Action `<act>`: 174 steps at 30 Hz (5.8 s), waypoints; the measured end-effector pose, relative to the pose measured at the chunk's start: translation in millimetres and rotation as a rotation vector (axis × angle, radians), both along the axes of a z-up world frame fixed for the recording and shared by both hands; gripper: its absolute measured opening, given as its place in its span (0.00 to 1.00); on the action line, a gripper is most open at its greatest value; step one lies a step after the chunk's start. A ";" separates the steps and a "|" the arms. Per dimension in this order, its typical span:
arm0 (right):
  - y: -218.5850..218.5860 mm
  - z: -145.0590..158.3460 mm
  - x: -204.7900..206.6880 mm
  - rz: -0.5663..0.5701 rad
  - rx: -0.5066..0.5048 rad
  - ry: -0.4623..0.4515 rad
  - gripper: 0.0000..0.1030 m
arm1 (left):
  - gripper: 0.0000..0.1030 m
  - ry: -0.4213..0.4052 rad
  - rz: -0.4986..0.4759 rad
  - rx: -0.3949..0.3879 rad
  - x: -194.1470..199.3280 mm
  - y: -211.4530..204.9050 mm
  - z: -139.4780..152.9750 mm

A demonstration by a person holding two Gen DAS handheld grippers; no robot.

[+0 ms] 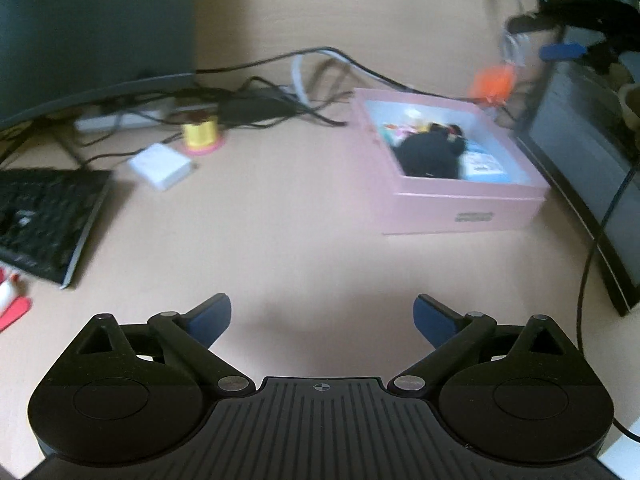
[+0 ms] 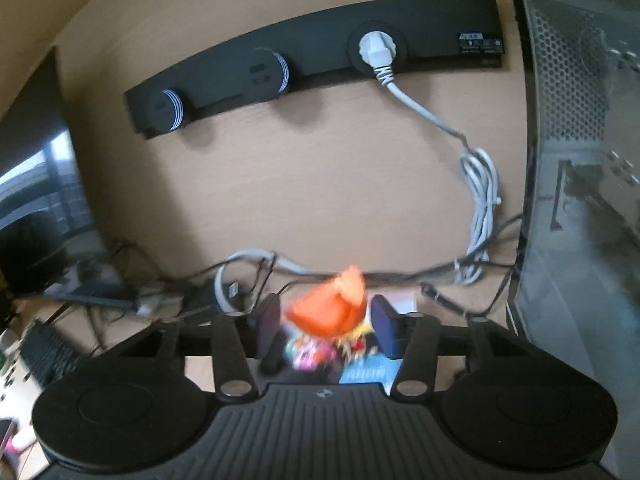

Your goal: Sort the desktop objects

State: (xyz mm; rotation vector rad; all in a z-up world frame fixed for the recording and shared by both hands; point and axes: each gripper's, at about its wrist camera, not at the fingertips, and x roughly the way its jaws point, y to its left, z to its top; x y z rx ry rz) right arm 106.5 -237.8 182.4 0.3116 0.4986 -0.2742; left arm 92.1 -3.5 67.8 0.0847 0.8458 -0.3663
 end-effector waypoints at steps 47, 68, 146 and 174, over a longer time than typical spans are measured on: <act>241.0 -146.3 208.8 0.239 -0.182 0.234 0.40 | 0.98 0.001 0.215 -0.064 74.4 186.5 -3.0; 140.2 -120.7 -61.0 -0.133 -0.126 0.271 0.40 | 1.00 0.111 0.379 0.174 251.5 32.3 -57.2; 85.0 -164.3 -144.9 0.013 -0.100 0.332 1.00 | 0.57 0.033 0.056 0.156 -13.7 2.8 -47.4; 114.1 -145.5 -156.3 0.040 -0.160 0.282 1.00 | 0.98 -0.036 0.211 0.197 34.5 -34.0 -56.9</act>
